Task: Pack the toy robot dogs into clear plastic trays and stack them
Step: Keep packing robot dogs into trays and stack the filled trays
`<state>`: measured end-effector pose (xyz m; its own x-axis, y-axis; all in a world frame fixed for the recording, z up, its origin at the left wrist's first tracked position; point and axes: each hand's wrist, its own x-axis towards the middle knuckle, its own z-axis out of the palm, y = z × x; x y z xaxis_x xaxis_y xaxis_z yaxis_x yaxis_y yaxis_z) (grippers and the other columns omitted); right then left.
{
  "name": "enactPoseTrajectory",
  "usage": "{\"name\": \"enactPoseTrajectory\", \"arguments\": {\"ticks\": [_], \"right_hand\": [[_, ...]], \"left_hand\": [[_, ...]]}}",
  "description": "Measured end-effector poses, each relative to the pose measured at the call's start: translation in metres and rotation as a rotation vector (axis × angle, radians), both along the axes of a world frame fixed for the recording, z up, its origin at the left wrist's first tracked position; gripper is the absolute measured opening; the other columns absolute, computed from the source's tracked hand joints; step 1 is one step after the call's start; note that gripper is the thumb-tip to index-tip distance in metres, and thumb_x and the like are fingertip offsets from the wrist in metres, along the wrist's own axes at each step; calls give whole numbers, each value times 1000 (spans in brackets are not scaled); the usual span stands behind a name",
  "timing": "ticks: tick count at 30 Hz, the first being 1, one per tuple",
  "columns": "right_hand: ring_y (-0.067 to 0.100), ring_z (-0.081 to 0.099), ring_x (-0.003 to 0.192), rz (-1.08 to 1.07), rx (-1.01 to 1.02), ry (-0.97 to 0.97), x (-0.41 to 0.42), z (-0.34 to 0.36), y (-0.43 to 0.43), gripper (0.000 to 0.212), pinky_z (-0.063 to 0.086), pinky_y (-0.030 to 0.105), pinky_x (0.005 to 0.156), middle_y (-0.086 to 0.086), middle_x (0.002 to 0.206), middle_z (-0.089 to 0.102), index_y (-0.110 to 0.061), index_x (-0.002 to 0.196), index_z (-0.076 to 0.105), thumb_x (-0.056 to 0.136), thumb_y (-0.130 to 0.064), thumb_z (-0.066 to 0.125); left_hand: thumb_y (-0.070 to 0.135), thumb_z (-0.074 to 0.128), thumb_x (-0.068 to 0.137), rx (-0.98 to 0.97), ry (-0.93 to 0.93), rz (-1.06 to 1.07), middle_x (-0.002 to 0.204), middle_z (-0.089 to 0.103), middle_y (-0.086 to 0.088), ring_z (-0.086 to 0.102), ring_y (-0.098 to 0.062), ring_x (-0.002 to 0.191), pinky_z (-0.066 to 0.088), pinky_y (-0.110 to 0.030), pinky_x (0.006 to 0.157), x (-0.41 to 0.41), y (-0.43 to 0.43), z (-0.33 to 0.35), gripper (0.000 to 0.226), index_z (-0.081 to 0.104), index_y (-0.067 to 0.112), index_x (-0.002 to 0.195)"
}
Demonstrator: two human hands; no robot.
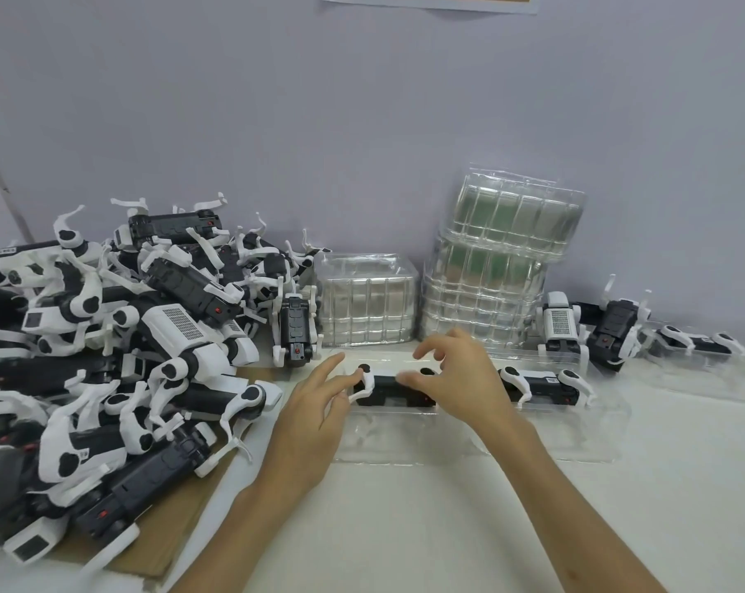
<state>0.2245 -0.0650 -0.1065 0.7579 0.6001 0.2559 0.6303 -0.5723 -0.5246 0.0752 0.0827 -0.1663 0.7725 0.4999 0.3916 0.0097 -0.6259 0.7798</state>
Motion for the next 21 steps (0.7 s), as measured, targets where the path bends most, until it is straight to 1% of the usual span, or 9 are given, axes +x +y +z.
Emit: {"name": "enactPoseTrajectory", "arguments": {"ticks": [1, 3, 6, 9, 11, 13, 15, 18, 21], "right_hand": [[4, 54, 85, 26, 44, 0, 0, 1, -4, 22, 47, 28, 78, -14, 95, 52, -34, 97, 67, 83, -50, 74], [1, 56, 90, 111, 112, 31, 3, 8, -15, 3, 46, 25, 81, -15, 97, 59, -35, 93, 67, 92, -38, 67], [-3, 58, 94, 182, 97, 57, 9, 21, -40, 6, 41, 16, 80, -17, 101, 66, -37, 91, 70, 90, -31, 71], [0, 64, 85, 233, 88, 154, 6, 25, -50, 7, 49, 21, 78, -15, 91, 72, -35, 88, 74, 83, -38, 77], [0, 63, 86, 235, 61, 172, 2, 21, -49, 8, 47, 21, 77, -16, 91, 72, -35, 85, 74, 80, -40, 78], [0, 59, 90, 214, 68, 169, 2, 15, -47, 7, 42, 20, 76, -15, 93, 72, -36, 84, 73, 80, -36, 80], [-1, 58, 91, 208, 78, 167, 3, 14, -44, 9, 39, 20, 75, -14, 93, 71, -38, 83, 73, 81, -31, 79], [-1, 58, 88, 175, 100, 166, 4, 11, -38, 19, 41, 21, 77, -15, 89, 71, -38, 80, 71, 83, -21, 78], [-2, 56, 88, 104, 76, 89, 2, 5, -31, 25, 42, 25, 80, -19, 88, 70, -39, 79, 69, 82, -15, 77]], "left_hand": [[37, 34, 90, 12, -5, 8, 143, 33, 40, 33, 8, 136, 28, -21, 105, -1, -1, -1, 43, 63, 45, 121], [41, 34, 93, 35, -8, 14, 148, 34, 37, 31, 11, 136, 29, -21, 104, -4, -2, -3, 41, 61, 49, 123], [44, 36, 95, 33, -27, 13, 152, 34, 31, 34, 11, 136, 32, -21, 104, -6, -4, -2, 39, 62, 47, 123], [40, 42, 97, 115, -81, 87, 151, 44, 16, 41, -4, 137, 33, -31, 111, -10, -10, 0, 36, 71, 36, 119], [37, 48, 96, 216, -120, 117, 143, 54, 11, 43, -12, 138, 30, -35, 113, -12, -12, 2, 32, 75, 30, 112], [33, 55, 96, 232, -117, 95, 132, 62, 13, 42, -11, 138, 29, -29, 111, -12, -14, 1, 25, 77, 29, 107], [24, 63, 97, 172, -98, 72, 125, 65, 17, 39, -7, 139, 27, -19, 110, -12, -14, 1, 19, 78, 31, 105], [17, 65, 95, 165, -102, 76, 123, 66, 19, 39, -7, 139, 20, -4, 106, -11, -13, 1, 21, 78, 32, 104], [19, 65, 95, 176, -104, 73, 122, 62, 26, 38, -3, 139, 18, 0, 104, -11, -13, -1, 21, 78, 34, 102]]}}
